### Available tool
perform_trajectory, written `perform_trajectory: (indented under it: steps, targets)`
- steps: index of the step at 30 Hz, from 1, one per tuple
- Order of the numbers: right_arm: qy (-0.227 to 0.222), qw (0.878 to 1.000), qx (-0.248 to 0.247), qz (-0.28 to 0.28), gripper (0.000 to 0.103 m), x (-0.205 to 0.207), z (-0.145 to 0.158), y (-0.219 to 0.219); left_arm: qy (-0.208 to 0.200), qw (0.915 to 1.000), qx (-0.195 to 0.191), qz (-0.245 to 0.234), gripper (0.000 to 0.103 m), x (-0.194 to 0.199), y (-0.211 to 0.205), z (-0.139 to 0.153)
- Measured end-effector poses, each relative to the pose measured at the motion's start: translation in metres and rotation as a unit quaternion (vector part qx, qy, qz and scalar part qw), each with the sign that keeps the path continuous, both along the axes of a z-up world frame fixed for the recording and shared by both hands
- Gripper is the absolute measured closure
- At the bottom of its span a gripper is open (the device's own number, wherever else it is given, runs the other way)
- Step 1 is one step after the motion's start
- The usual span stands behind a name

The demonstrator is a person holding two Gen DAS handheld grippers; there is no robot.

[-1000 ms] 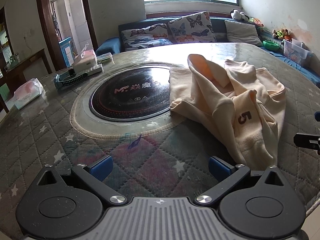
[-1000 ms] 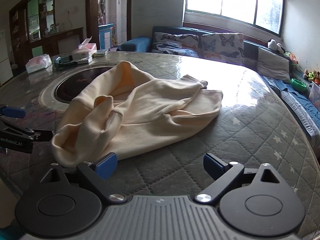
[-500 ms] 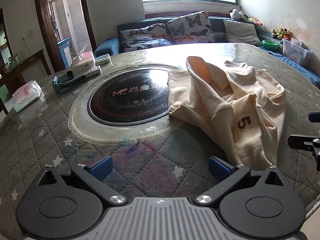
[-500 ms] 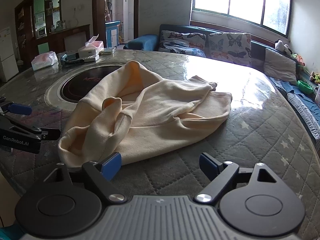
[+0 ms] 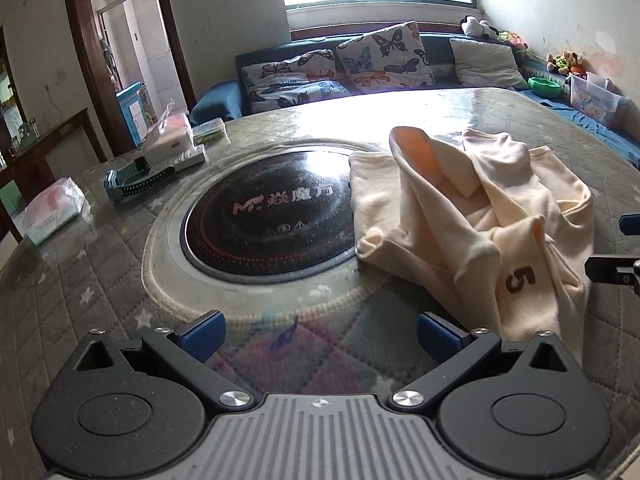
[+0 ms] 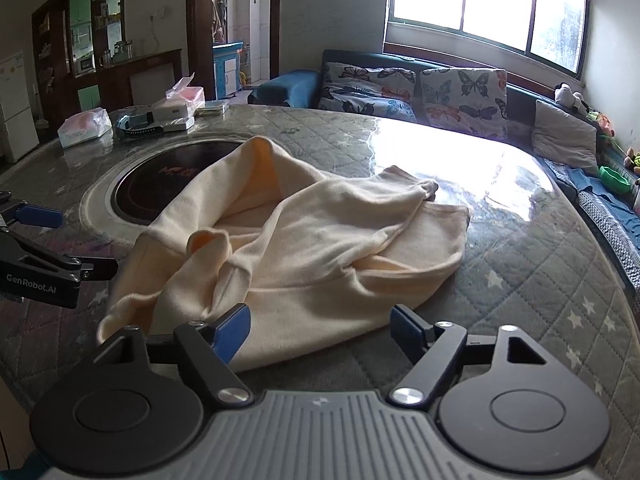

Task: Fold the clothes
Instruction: 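Grasp the cream sweatshirt edges with both grippers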

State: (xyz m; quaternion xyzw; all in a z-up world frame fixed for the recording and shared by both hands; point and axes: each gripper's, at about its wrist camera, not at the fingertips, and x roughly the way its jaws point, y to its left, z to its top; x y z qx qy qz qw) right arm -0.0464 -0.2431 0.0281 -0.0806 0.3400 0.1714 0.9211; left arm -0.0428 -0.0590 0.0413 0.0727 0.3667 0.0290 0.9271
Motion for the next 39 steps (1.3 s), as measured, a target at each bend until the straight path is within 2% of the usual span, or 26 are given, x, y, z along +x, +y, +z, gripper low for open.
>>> perform_trajectory:
  steps: [5, 10, 14, 16, 18, 24, 28, 29, 32, 34, 36, 39]
  targets:
    - [0.003, 1.0, 0.011, -0.005, 0.031, 0.018, 0.004, -0.002, -0.011, 0.9999, 0.009, 0.001, 0.0, 0.021, 0.007, 0.009]
    - [0.001, 1.0, 0.023, -0.018, 0.035, 0.042, 0.013, -0.006, -0.038, 0.9992, 0.008, -0.003, 0.0, 0.047, 0.013, 0.029]
    - [0.002, 0.999, 0.032, -0.027, 0.042, 0.063, 0.019, -0.009, -0.063, 0.9973, -0.001, -0.037, 0.003, 0.069, 0.008, 0.045]
    - [0.005, 0.999, 0.036, -0.03, 0.043, 0.075, 0.021, -0.01, -0.067, 0.9959, -0.003, -0.061, 0.01, 0.082, 0.0, 0.046]
    - [0.007, 0.999, 0.04, -0.033, 0.046, 0.088, 0.024, -0.011, -0.07, 0.994, -0.004, -0.084, 0.012, 0.095, -0.009, 0.047]
    - [0.015, 0.998, 0.044, -0.034, 0.05, 0.118, 0.026, -0.01, -0.043, 0.9888, -0.003, -0.143, 0.015, 0.139, -0.032, 0.033]
    - [0.024, 0.998, 0.04, -0.034, 0.053, 0.137, 0.022, -0.01, -0.014, 0.9863, -0.027, -0.162, 0.016, 0.16, -0.036, 0.021]
    - [0.027, 0.998, 0.041, -0.035, 0.055, 0.142, 0.02, -0.01, -0.007, 0.9859, -0.029, -0.165, 0.019, 0.165, -0.037, 0.017]
    - [0.038, 0.998, 0.045, -0.037, 0.057, 0.157, 0.015, -0.009, 0.011, 0.9812, -0.042, -0.188, 0.044, 0.17, -0.039, 0.007]
    - [0.043, 0.997, 0.045, -0.037, 0.058, 0.167, 0.012, -0.008, 0.017, 0.9779, -0.048, -0.203, 0.077, 0.171, -0.04, 0.002]
    - [0.048, 0.997, 0.043, -0.036, 0.059, 0.179, 0.008, -0.002, 0.014, 0.9775, -0.049, -0.205, 0.092, 0.171, -0.041, -0.002]
    - [0.055, 0.997, 0.038, -0.035, 0.06, 0.198, 0.001, 0.007, 0.002, 0.9773, -0.057, -0.204, 0.096, 0.168, -0.038, -0.001]
